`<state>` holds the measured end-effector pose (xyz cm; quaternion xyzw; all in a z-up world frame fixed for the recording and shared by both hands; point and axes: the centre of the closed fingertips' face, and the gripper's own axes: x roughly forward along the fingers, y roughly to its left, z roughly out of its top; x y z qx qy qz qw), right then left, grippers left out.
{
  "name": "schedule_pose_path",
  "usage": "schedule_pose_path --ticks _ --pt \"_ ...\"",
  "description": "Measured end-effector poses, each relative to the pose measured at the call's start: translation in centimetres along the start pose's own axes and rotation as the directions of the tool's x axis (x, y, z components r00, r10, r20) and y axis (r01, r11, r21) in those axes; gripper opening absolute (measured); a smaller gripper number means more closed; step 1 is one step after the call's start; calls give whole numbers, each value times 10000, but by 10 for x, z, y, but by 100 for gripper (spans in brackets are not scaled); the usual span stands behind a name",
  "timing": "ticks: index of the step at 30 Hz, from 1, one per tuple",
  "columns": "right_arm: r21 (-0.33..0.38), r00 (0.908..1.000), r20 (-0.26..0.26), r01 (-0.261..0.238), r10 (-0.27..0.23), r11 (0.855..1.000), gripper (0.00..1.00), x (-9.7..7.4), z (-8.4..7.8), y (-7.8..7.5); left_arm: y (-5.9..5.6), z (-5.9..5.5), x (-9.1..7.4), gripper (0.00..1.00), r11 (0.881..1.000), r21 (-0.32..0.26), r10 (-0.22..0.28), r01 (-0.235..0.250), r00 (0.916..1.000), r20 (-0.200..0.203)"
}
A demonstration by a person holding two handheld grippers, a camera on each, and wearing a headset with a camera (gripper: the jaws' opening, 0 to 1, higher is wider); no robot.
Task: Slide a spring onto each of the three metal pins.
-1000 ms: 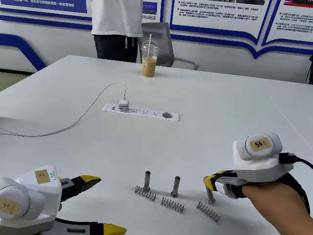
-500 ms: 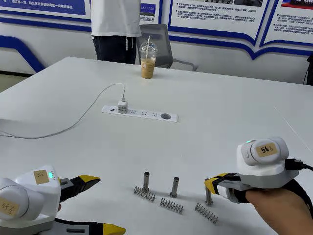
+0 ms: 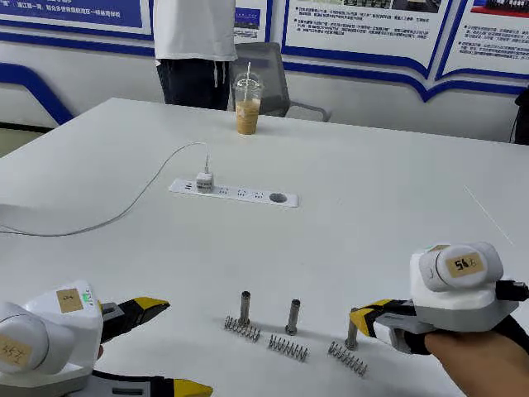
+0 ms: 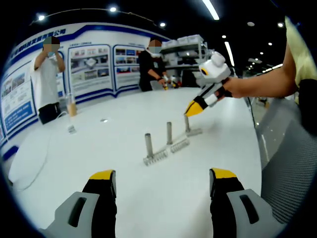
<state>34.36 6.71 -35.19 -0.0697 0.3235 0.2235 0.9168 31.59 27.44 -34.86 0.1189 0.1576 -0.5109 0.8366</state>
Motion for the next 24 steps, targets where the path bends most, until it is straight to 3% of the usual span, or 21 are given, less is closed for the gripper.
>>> schedule_pose_path --ticks 24 --pt "-547 10000 -20 -84 83 9985 11 -11 -3 4 -6 4 -2 78 10000 62 -79 79 9999 71"
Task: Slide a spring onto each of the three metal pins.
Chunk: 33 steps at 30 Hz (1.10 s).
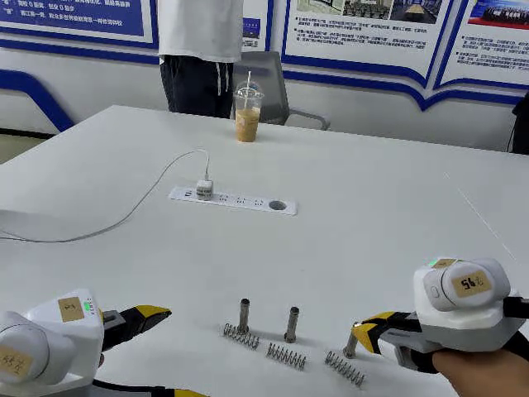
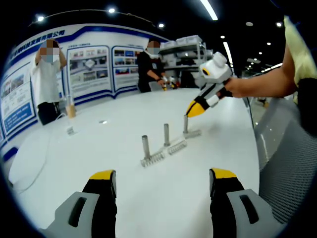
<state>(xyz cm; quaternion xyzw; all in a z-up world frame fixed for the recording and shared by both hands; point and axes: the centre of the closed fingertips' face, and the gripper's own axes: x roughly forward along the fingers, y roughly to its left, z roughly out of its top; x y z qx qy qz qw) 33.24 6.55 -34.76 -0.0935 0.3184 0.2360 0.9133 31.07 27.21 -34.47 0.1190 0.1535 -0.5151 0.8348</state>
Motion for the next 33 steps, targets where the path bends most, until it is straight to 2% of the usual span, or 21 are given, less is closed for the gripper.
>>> schedule_pose_path --ticks 4,12,22,33 --pt "-116 9999 -88 -68 67 9999 11 -3 -5 2 -1 0 0 78 10000 -1 -24 24 10000 -6" --pt "-446 9970 -611 -506 478 9977 13 -3 -29 7 -4 1 1 78 9999 32 -104 104 9999 21" --pt "-960 9883 -1109 -1156 1048 9886 14 7 -41 18 -6 3 3 78 9998 47 -177 176 9998 34" --pt "-1192 9795 -1595 -1425 1228 9826 14 16 -54 22 -7 1 4 77 9998 30 -213 213 9998 0"
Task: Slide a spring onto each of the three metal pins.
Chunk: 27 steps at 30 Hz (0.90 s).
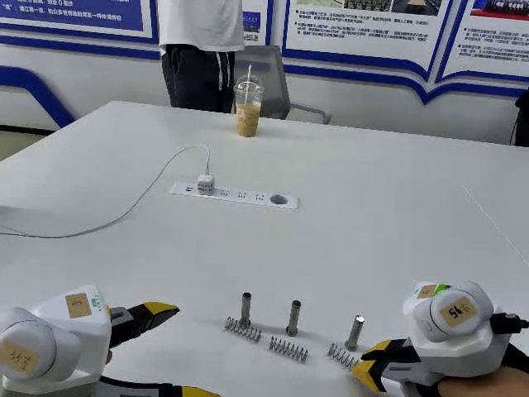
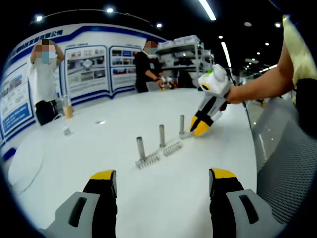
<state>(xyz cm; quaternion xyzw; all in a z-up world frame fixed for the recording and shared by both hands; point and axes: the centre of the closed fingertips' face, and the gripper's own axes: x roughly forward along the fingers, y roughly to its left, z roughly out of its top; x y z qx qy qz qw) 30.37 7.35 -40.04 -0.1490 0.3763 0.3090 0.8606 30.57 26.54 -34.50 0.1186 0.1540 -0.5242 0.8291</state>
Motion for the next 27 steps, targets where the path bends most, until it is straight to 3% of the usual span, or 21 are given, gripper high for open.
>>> schedule_pose_path --ticks 15,27 --pt "43 9999 -152 -80 81 10000 12 1 -5 1 -8 3 5 76 9997 46 -260 260 9997 46" --pt "-505 9994 48 -329 332 9982 12 -15 8 16 -24 8 15 73 9956 258 -900 900 9959 -31"
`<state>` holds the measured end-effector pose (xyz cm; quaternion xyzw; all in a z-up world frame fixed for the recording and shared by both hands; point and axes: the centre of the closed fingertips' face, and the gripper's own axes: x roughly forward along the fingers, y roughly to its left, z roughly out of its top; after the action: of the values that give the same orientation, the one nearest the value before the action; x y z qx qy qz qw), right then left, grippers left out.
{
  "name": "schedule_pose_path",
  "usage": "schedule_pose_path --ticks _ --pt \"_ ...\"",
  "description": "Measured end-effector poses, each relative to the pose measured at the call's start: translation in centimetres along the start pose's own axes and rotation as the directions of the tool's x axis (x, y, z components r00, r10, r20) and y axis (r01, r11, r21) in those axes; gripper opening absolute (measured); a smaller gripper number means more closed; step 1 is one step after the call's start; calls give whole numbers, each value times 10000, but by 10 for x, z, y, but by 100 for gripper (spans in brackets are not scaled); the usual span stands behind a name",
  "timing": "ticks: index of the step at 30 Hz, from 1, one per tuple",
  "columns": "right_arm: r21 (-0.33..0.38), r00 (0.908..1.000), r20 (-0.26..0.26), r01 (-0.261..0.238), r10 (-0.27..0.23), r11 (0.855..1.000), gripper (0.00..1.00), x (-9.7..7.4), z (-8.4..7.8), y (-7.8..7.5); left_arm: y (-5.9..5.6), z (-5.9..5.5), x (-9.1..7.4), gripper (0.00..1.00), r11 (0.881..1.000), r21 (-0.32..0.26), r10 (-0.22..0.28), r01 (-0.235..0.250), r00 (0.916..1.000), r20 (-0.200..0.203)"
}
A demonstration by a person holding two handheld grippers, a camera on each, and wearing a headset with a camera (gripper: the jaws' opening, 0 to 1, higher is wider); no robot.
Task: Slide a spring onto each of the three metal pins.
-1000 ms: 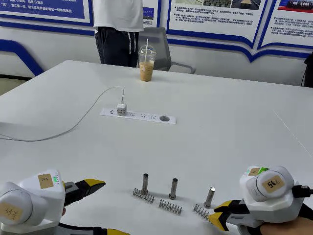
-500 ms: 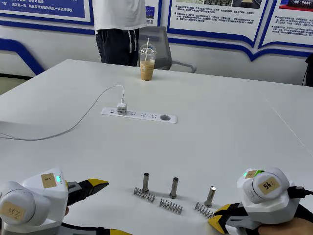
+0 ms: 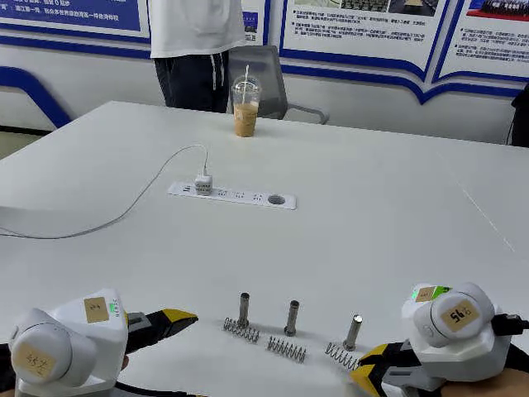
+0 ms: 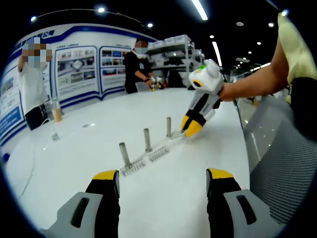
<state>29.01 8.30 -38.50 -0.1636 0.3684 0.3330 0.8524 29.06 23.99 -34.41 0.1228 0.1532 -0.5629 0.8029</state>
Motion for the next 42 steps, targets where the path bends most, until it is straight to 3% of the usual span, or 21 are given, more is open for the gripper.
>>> schedule_pose_path --ticks 14,24,42 --pt "-932 9966 48 -818 826 9923 12 -6 19 28 -17 9 20 63 9949 441 -902 906 9959 -110" --pt "-1654 9902 60 -1365 1394 9767 12 -5 35 47 -30 17 36 57 9846 843 -1521 1533 9882 -198" --pt "-3220 9720 -512 -2333 2292 9176 12 -6 44 77 -47 22 48 38 9609 1537 -2288 2304 9731 -285"
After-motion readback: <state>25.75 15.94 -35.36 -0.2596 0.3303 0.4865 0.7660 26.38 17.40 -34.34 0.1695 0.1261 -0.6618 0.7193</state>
